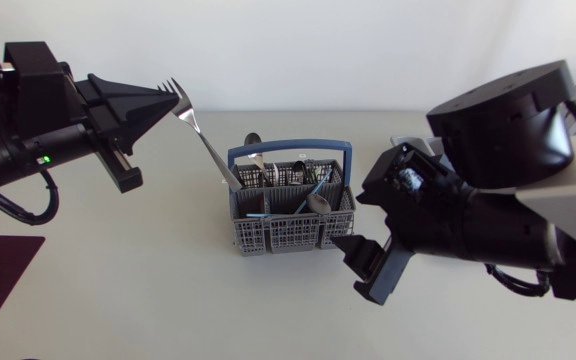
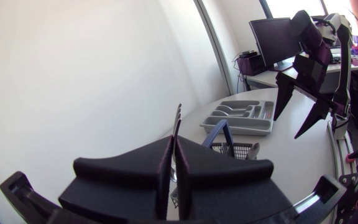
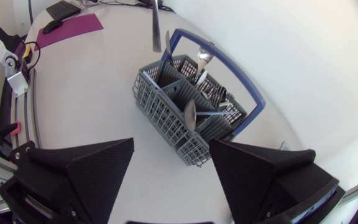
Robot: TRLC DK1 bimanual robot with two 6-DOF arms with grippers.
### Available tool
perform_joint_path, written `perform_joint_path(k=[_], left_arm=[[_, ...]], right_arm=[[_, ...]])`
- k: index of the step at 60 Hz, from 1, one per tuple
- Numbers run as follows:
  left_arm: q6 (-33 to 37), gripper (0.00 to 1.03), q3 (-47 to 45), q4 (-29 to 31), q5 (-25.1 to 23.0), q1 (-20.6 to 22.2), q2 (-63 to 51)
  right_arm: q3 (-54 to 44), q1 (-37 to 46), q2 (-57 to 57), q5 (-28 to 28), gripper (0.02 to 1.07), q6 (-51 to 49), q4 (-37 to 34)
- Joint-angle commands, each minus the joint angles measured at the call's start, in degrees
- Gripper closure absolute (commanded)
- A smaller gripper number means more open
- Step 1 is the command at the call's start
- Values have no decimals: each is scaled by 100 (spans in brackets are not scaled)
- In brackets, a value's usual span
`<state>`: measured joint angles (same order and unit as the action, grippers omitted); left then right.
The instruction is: Sort the cutlery from the basket into the organizer compartments.
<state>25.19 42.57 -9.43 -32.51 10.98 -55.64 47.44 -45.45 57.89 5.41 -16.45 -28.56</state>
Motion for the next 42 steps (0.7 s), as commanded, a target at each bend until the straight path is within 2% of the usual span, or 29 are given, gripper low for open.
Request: perform_joint_path(k=[1, 8, 20, 27, 38, 42], left_arm=[[-418, 100, 261, 135, -10, -8, 281], [-946, 100, 472, 504, 193, 176, 387], [-1438, 100, 525, 653, 1001, 835, 299], [-1825, 100, 542, 565, 1388, 1169, 132], [-2414, 100, 612, 275, 1766, 1389, -167], [-2572, 100, 595, 161, 1906, 1503, -263]], right_arm=[[310, -52, -6, 57, 20, 115, -45], [556, -104, -23, 83, 20, 80, -10], [811, -210, 38, 145, 20, 36, 149], [811, -280, 117, 136, 20, 36, 368], [793, -350, 346, 145, 21, 54, 737], [793, -368, 460, 145, 25, 54, 896]])
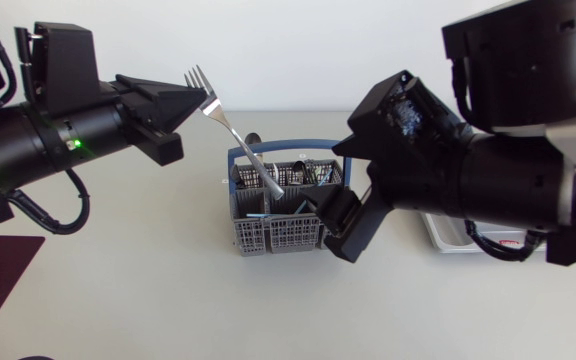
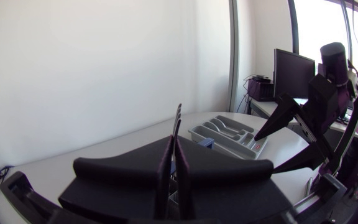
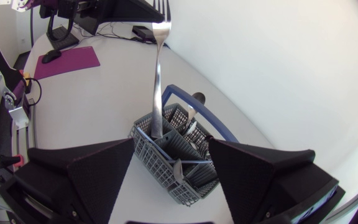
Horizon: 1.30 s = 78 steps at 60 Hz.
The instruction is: Sort the cutlery from the basket into the organizer compartments.
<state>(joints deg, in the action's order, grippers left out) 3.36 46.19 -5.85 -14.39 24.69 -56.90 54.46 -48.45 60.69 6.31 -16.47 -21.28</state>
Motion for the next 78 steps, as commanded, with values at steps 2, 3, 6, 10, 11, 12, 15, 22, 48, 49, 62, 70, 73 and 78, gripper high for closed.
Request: perform_joint_path(k=[2, 3, 6, 10, 11, 12, 15, 22, 48, 49, 62, 70, 73, 78], left_arm=[[-459, 100, 223, -250, 174, 177, -172], [-485, 100, 223, -277, 200, 194, -189], [-634, 100, 232, -329, 218, 203, -242], [-793, 100, 276, -365, 218, 194, -321], [-836, 100, 294, -373, 218, 194, -348], [-880, 100, 311, -373, 218, 194, -374], [-942, 100, 346, -373, 218, 194, -453], [-1074, 100, 399, -400, 209, 221, -611], [-1250, 100, 390, -444, 130, 247, -822], [-1258, 100, 390, -444, 130, 247, -822], [-1276, 100, 408, -426, 121, 273, -822], [-1276, 100, 390, -417, 95, 273, -822], [-1276, 100, 417, -408, 95, 282, -831], [-1276, 100, 434, -391, 95, 300, -840]], right_arm=[[91, -68, 251, 55, 27, 56, 264], [91, -68, 277, 55, 28, 56, 308], [100, -77, 383, 55, 30, 56, 414], [144, -86, 523, 81, 30, 56, 555], [153, -86, 567, 81, 30, 65, 590], [171, -95, 602, 81, 30, 65, 616], [223, -104, 734, 81, 34, 65, 686], [381, -104, 1015, 108, 37, 74, 801], [1164, -77, 2000, 231, 54, 47, 1091], [1190, -68, 2035, 240, 55, 47, 1091], [1348, -25, 2263, 257, 72, -5, 1161], [1357, -16, 2299, 248, 84, -14, 1152], [1339, -16, 2299, 240, 91, -23, 1143], [1304, -16, 2290, 204, 96, -32, 1135]])
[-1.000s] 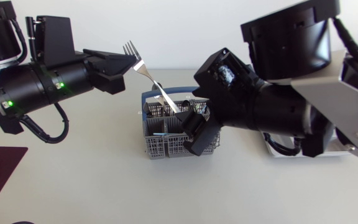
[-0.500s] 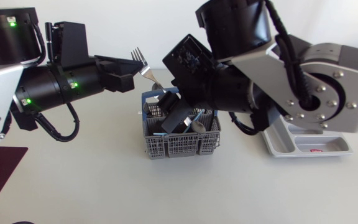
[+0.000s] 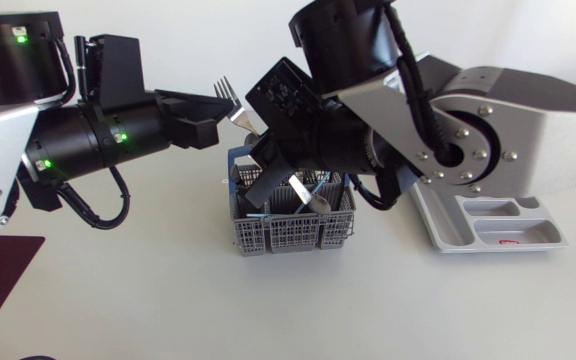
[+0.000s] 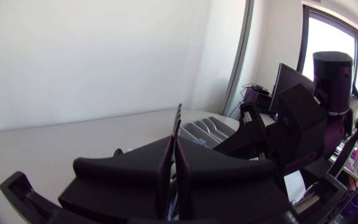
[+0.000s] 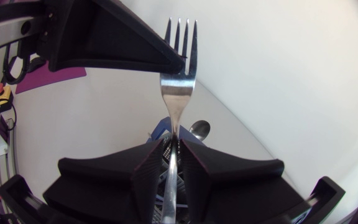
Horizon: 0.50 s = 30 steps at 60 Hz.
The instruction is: Sort the cutlery from the basket into the organizer compartments.
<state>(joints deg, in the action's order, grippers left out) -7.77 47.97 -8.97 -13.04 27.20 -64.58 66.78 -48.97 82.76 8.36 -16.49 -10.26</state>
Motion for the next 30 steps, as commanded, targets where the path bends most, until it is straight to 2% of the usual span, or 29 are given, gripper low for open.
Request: perform_joint_path(k=[1, 25, 30], left_arm=[[-163, 100, 257, -78, -41, 57, -81], [-199, 100, 248, -78, -41, 101, -108], [-199, 91, 257, -78, -41, 128, -90]], right_arm=[[63, 37, 82, -19, 96, -30, 33], [-95, 28, -14, -238, 101, -3, -99], [-113, 28, -50, -256, 101, 6, -134]])
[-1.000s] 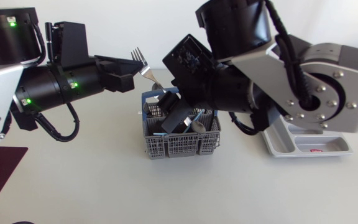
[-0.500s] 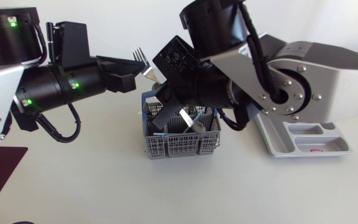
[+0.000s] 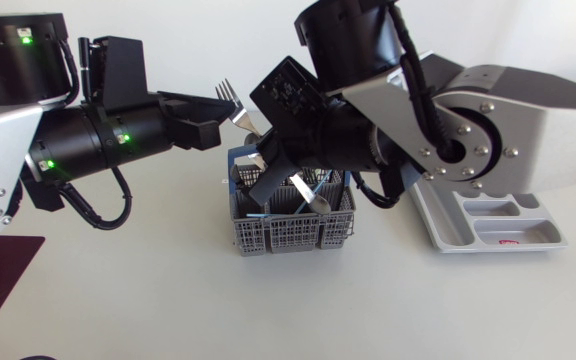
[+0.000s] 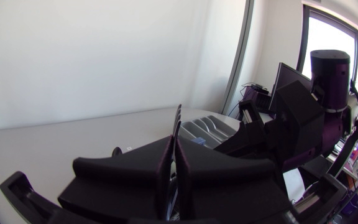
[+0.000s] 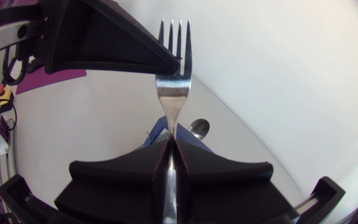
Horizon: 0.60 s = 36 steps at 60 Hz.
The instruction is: Sort the cutlery from the basket into the organizer compartments.
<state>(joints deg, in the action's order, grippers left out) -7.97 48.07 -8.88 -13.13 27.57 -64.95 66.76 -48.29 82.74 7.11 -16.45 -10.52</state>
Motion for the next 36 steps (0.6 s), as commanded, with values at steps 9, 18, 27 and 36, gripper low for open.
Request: perform_joint_path(k=[9, 18, 27, 36], left_arm=[[-179, 65, 387, -87, -32, 126, -18], [-188, 48, 809, -8, -32, 126, -88], [-240, 42, 1310, 203, 21, 29, -53], [-73, 42, 1406, 335, 38, -296, 123]], right_arm=[[-207, -40, -144, -175, 101, 28, -187], [-383, -40, -302, -175, 101, 54, -266], [-647, 13, -601, -123, 101, 71, -363], [-875, 408, -1111, -52, 101, 98, -582]])
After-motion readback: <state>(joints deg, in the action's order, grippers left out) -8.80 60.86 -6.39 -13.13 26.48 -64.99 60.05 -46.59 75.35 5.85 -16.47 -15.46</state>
